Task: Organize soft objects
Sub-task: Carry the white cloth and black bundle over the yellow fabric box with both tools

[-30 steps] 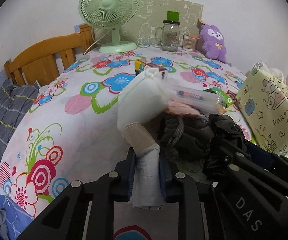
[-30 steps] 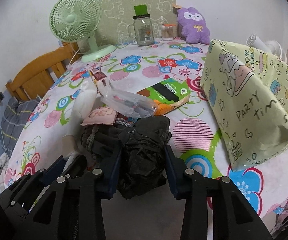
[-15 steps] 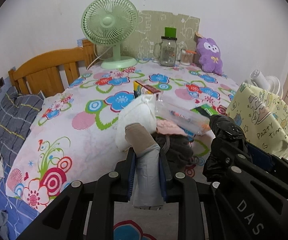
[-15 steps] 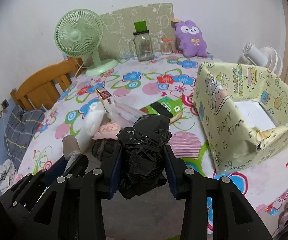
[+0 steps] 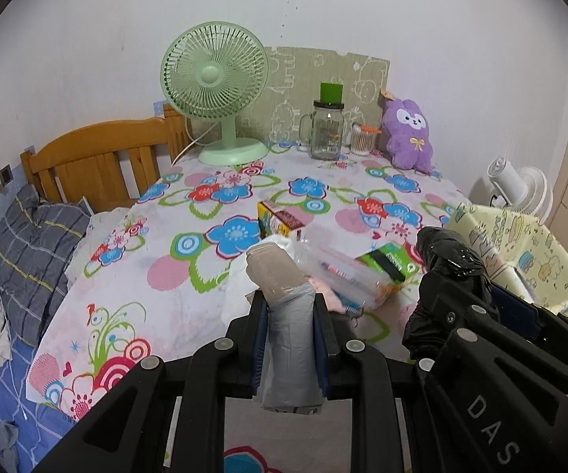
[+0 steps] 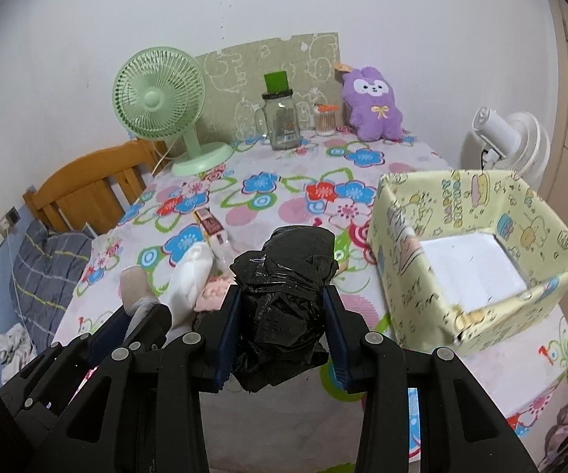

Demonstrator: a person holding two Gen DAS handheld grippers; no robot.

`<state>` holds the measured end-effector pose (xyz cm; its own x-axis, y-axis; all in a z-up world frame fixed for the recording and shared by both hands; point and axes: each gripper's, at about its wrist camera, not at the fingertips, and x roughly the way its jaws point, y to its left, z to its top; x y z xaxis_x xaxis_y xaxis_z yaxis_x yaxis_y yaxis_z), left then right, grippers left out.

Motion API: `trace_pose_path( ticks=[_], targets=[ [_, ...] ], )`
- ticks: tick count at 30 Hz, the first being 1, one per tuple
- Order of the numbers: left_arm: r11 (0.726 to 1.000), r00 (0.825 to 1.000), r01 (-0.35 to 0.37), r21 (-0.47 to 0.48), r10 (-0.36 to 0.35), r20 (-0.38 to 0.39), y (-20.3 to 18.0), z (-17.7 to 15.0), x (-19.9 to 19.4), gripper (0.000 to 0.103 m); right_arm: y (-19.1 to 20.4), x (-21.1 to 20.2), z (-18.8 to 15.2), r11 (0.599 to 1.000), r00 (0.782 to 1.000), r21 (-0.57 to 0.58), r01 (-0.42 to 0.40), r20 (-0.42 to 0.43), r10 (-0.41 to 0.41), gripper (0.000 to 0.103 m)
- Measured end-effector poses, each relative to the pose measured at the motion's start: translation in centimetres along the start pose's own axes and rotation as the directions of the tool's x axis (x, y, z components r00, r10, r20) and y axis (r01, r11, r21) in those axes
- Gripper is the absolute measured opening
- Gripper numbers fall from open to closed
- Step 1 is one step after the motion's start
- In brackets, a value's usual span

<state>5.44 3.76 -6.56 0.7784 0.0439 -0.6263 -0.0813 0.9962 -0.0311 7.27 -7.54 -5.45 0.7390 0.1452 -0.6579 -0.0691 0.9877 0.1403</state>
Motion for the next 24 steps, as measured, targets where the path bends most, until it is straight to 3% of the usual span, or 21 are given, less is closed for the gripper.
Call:
trace_pose_path(
  ticks=[24],
  targets=[
    [0.997,0.997,0.028,0.066,-0.033,0.07,-5.4,4.9,-1.1,0.019,-3.5,-2.5,5.3,0.999,0.997,-0.043,0.021,0.078,-0.018,0.043]
  ],
)
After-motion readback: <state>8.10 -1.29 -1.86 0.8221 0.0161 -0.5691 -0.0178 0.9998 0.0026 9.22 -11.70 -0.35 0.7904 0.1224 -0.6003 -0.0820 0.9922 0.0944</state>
